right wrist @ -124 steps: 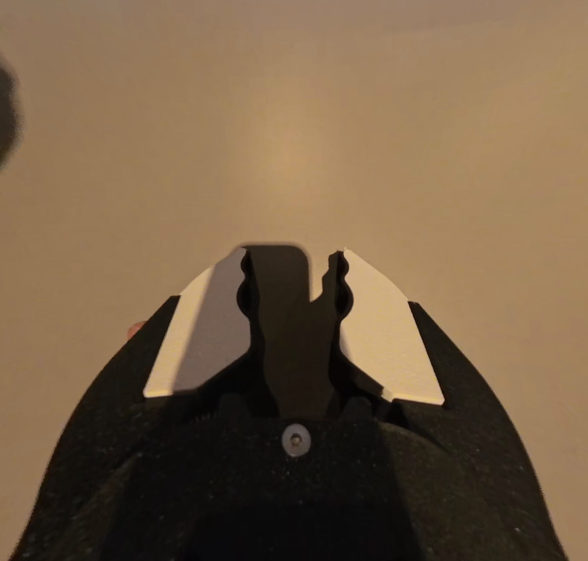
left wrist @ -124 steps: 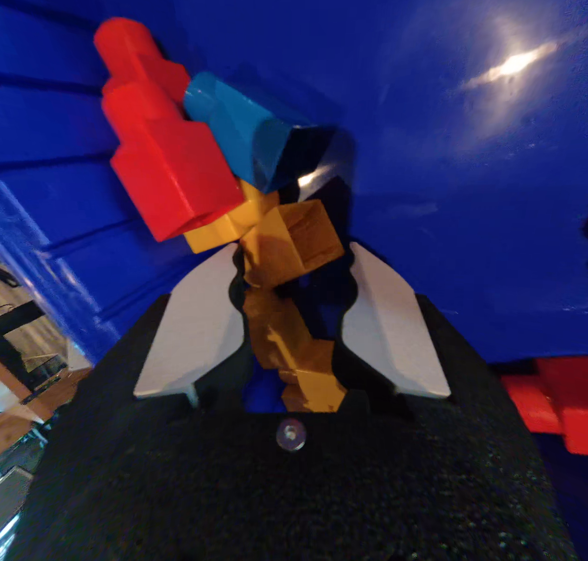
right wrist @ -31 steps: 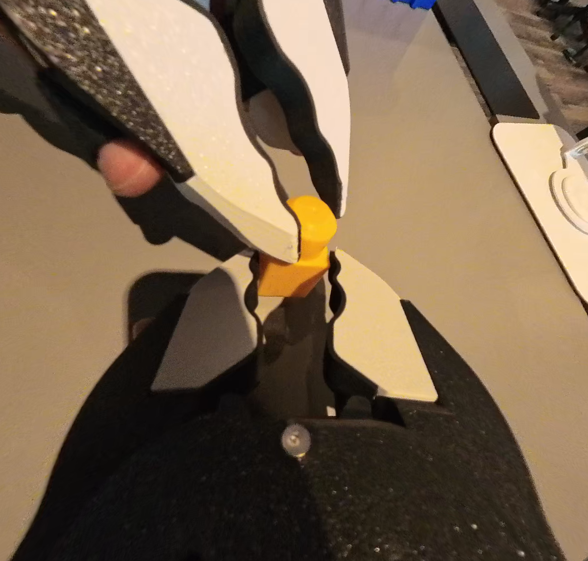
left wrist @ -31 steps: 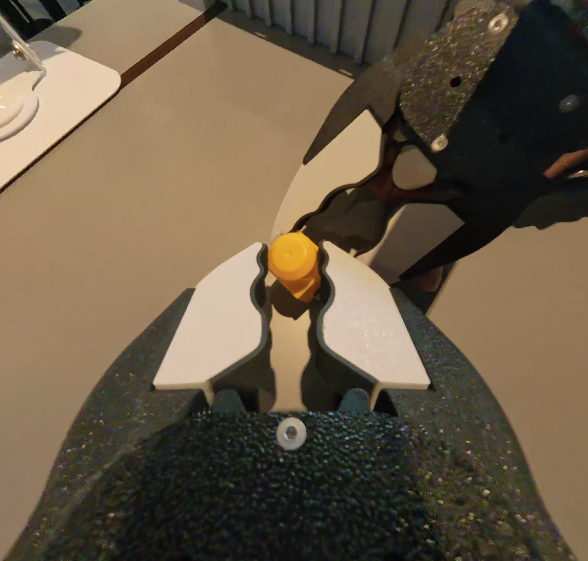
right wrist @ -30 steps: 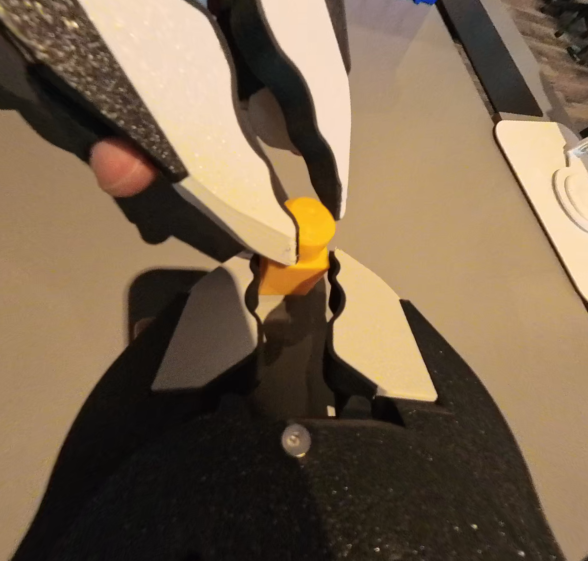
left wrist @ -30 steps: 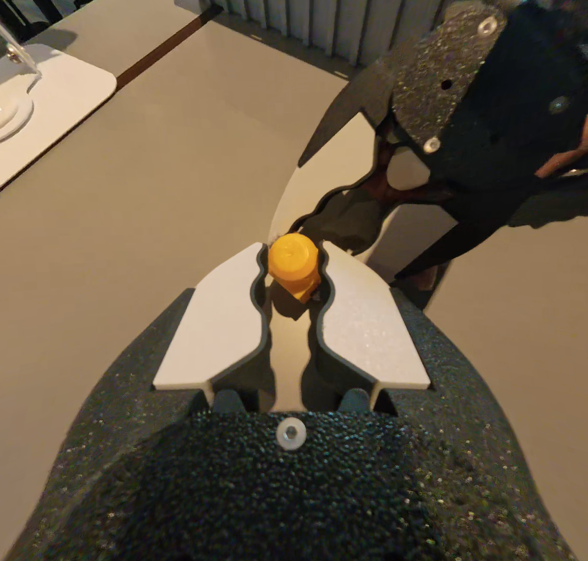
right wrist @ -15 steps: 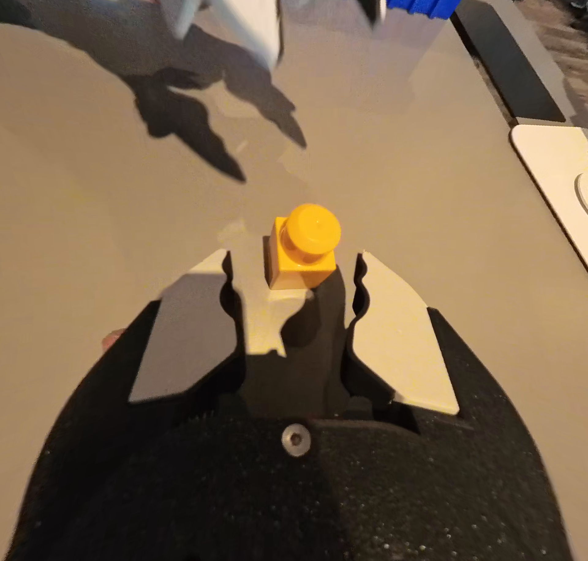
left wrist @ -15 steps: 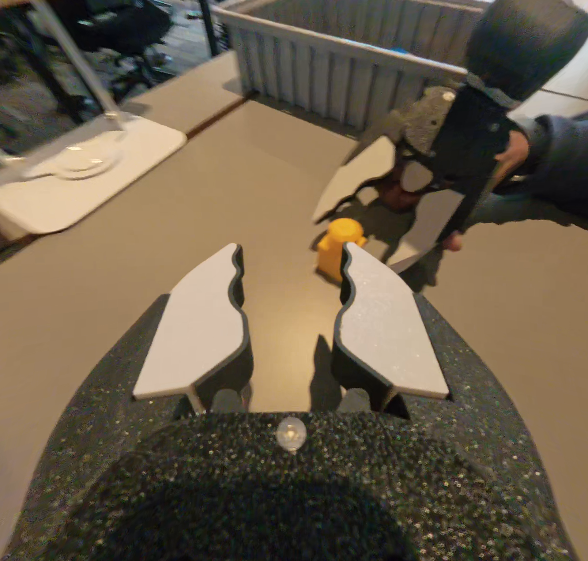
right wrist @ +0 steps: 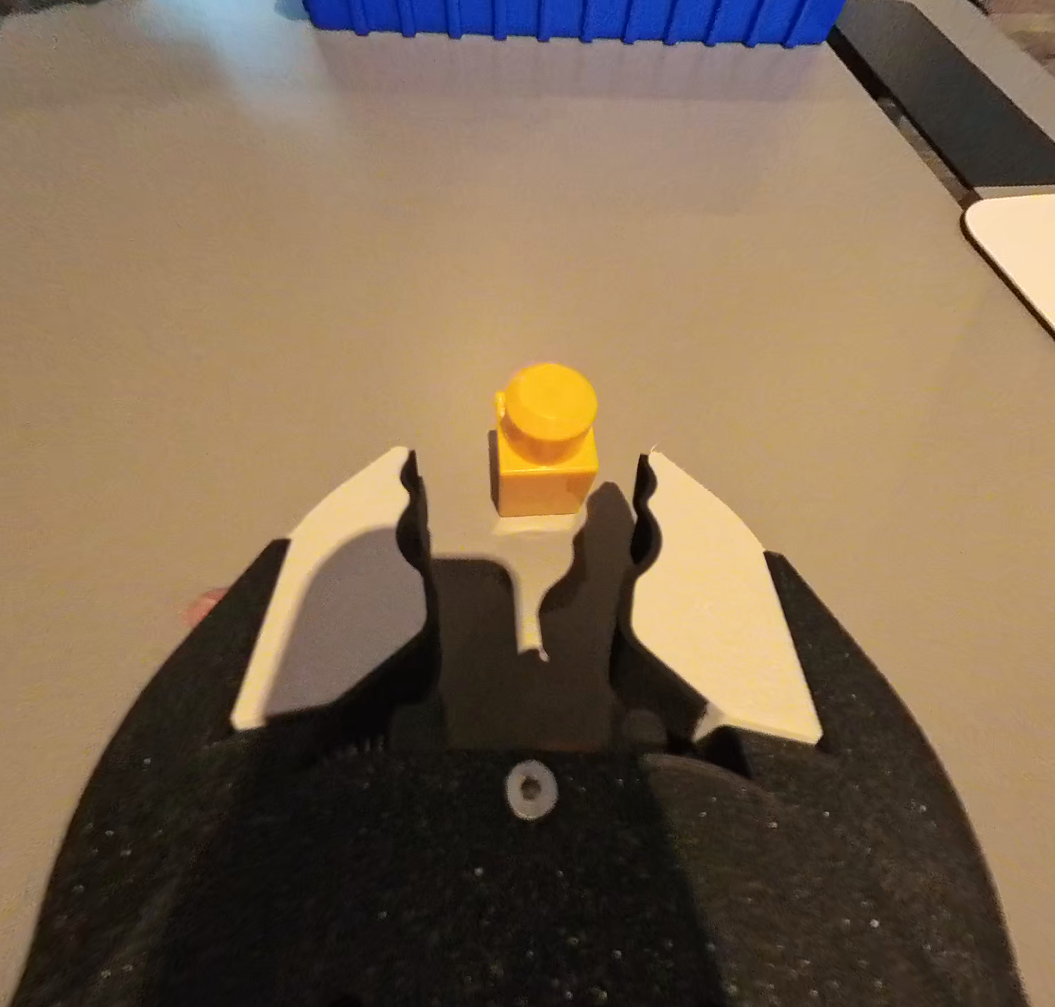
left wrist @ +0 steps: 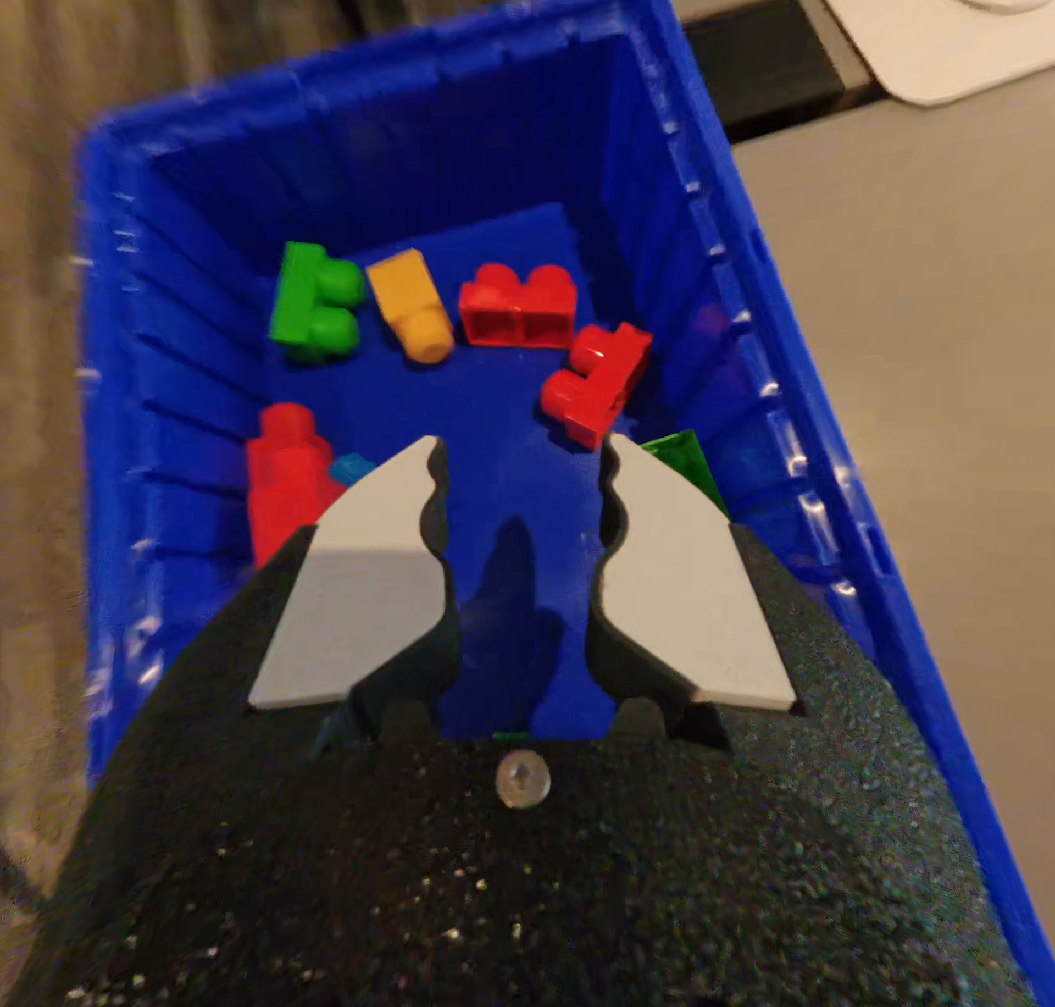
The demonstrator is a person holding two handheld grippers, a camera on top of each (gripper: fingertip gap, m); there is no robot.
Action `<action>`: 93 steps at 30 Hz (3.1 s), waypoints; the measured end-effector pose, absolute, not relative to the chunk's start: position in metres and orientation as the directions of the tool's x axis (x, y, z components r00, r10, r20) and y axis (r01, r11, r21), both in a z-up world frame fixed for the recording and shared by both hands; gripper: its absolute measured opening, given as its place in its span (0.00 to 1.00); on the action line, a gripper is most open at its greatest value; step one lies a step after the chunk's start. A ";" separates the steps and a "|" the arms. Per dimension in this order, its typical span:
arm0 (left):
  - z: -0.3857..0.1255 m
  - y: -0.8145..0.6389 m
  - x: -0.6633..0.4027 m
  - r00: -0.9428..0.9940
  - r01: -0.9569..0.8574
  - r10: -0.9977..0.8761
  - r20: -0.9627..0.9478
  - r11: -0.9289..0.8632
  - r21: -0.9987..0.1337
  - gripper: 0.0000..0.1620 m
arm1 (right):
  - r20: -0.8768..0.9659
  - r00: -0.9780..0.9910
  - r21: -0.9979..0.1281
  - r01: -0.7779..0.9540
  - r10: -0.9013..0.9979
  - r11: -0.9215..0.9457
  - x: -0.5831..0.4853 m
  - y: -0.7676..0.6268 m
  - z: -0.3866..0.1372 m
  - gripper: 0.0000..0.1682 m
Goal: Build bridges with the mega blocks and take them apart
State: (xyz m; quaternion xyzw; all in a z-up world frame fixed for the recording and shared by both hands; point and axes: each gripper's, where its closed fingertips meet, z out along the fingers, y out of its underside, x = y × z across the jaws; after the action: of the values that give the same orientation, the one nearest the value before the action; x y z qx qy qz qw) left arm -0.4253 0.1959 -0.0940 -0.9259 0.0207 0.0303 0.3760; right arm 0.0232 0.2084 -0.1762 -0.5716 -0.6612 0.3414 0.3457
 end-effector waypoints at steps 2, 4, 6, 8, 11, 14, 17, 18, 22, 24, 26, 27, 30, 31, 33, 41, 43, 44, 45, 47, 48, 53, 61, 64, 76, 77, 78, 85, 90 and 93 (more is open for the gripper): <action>-0.121 0.211 -0.418 0.992 -0.124 -0.109 -0.063 -0.758 -0.640 0.30 | 0.078 -0.111 -0.843 0.523 0.991 0.125 0.023 0.207 -0.177 0.43; -0.146 0.223 -0.413 0.983 -0.179 -0.170 -0.069 -0.798 -0.575 0.31 | 0.076 -0.108 -0.847 0.518 0.991 0.122 0.024 0.208 -0.176 0.42; -0.163 0.234 -0.407 0.980 -0.191 -0.192 -0.056 -0.818 -0.542 0.32 | 0.067 -0.104 -0.850 0.515 0.992 0.111 0.024 0.209 -0.175 0.41; -0.174 0.238 -0.401 0.984 -0.158 -0.177 -0.008 -0.851 -0.502 0.33 | 0.062 -0.100 -0.852 0.514 0.993 0.104 0.024 0.209 -0.175 0.41; -0.184 0.242 -0.396 0.981 -0.173 -0.194 -0.002 -0.872 -0.457 0.33 | 0.063 -0.104 -0.846 0.522 0.993 0.109 0.024 0.209 -0.176 0.40; -0.186 0.245 -0.401 0.956 -0.293 -0.272 -0.113 -0.851 -0.435 0.21 | 0.062 -0.114 -0.836 0.536 0.991 0.115 0.023 0.207 -0.179 0.40; -0.185 0.247 -0.410 0.934 -0.354 -0.289 -0.210 -0.835 -0.422 0.13 | 0.063 -0.116 -0.836 0.537 0.991 0.116 0.023 0.207 -0.179 0.39; -0.185 0.246 -0.410 0.932 -0.360 -0.295 -0.211 -0.832 -0.423 0.13 | 0.064 -0.116 -0.836 0.536 0.991 0.117 0.023 0.207 -0.179 0.39; -0.179 0.241 -0.422 0.923 -0.369 -0.273 -0.270 -0.827 -0.425 0.13 | 0.076 -0.115 -0.835 0.536 0.990 0.126 0.023 0.207 -0.179 0.39; -0.169 0.238 -0.423 0.924 -0.364 -0.255 -0.283 -0.810 -0.460 0.12 | 0.080 -0.116 -0.836 0.534 0.990 0.130 0.024 0.207 -0.179 0.39; -0.156 0.235 -0.424 0.919 -0.373 -0.241 -0.311 -0.786 -0.493 0.12 | 0.080 -0.115 -0.836 0.533 0.990 0.129 0.024 0.207 -0.179 0.39; -0.149 0.232 -0.424 0.914 -0.382 -0.236 -0.331 -0.776 -0.502 0.12 | 0.079 -0.116 -0.837 0.532 0.990 0.129 0.024 0.207 -0.179 0.39; -0.123 0.223 -0.417 0.875 -0.449 -0.232 -0.425 -0.719 -0.531 0.12 | 0.073 -0.118 -0.840 0.528 0.990 0.125 0.024 0.206 -0.178 0.39; -0.111 0.221 -0.411 0.859 -0.475 -0.229 -0.458 -0.691 -0.545 0.12 | 0.069 -0.117 -0.842 0.526 0.991 0.121 0.024 0.207 -0.178 0.39; -0.086 0.217 -0.392 0.809 -0.550 -0.224 -0.543 -0.613 -0.567 0.12 | 0.056 -0.116 -0.846 0.521 0.992 0.108 0.024 0.207 -0.177 0.39; -0.022 0.210 -0.234 0.561 -0.826 -0.189 -0.806 -0.199 -0.528 0.12 | -0.082 -0.077 -0.886 0.462 0.994 -0.037 0.026 0.213 -0.164 0.40; -0.037 0.211 -0.190 0.493 -0.870 -0.206 -0.846 -0.114 -0.479 0.12 | -0.136 -0.057 -0.888 0.450 0.989 -0.096 0.027 0.215 -0.162 0.40; -0.048 0.212 -0.171 0.449 -0.893 -0.209 -0.869 -0.083 -0.441 0.12 | -0.157 -0.047 -0.888 0.444 0.987 -0.120 0.028 0.216 -0.160 0.40; -0.059 0.213 -0.154 0.400 -0.916 -0.198 -0.895 -0.054 -0.397 0.12 | -0.164 -0.036 -0.889 0.438 0.986 -0.132 0.029 0.218 -0.160 0.40; -0.093 0.216 -0.125 0.305 -0.951 -0.223 -0.926 -0.015 -0.309 0.12 | -0.157 -0.020 -0.890 0.437 0.987 -0.132 0.032 0.219 -0.160 0.40; -0.110 0.218 -0.114 0.258 -0.964 -0.239 -0.936 -0.005 -0.265 0.12 | -0.151 -0.017 -0.887 0.443 0.988 -0.128 0.033 0.219 -0.161 0.40; -0.161 0.217 -0.084 0.176 -0.981 -0.356 -0.918 0.014 -0.194 0.12 | -0.146 -0.012 -0.881 0.456 0.989 -0.125 0.033 0.220 -0.163 0.39; -0.183 0.207 -0.085 0.120 -0.989 -0.476 -0.871 0.019 -0.147 0.14 | -0.159 -0.013 -0.879 0.457 0.987 -0.136 0.033 0.220 -0.164 0.37; -0.187 0.201 -0.085 0.143 -0.984 -0.527 -0.838 0.011 -0.176 0.22 | -0.152 -0.014 -0.877 0.463 0.988 -0.129 0.033 0.220 -0.165 0.37; -0.087 0.177 -0.175 0.708 -0.699 -0.414 -0.571 -0.300 -0.649 0.24 | -0.144 -0.018 -0.876 0.467 0.989 -0.119 0.033 0.218 -0.166 0.37; -0.073 0.174 -0.204 0.761 -0.647 -0.358 -0.541 -0.357 -0.674 0.24 | -0.145 -0.019 -0.876 0.467 0.989 -0.120 0.033 0.218 -0.166 0.37; -0.062 0.171 -0.236 0.805 -0.593 -0.297 -0.514 -0.423 -0.685 0.24 | -0.147 -0.019 -0.876 0.467 0.989 -0.121 0.033 0.218 -0.166 0.37; -0.089 0.167 -0.427 0.846 -0.451 -0.197 -0.496 -0.760 -0.467 0.22 | -0.143 -0.019 -0.873 0.473 0.990 -0.117 0.032 0.218 -0.167 0.37; -0.142 0.179 -0.472 0.633 -0.648 -0.412 -0.655 -0.745 -0.158 0.21 | -0.141 -0.018 -0.874 0.472 0.990 -0.115 0.032 0.217 -0.167 0.37; -0.159 0.186 -0.486 0.553 -0.691 -0.472 -0.687 -0.721 -0.061 0.16 | -0.156 -0.023 -0.875 0.468 0.988 -0.127 0.033 0.217 -0.166 0.37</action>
State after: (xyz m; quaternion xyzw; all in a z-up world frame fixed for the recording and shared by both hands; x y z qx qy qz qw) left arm -0.4856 0.1859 -0.1594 -0.8657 0.3357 0.3330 0.1642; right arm 0.0326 0.2174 -0.1661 -0.6252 -0.5819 0.4157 0.3127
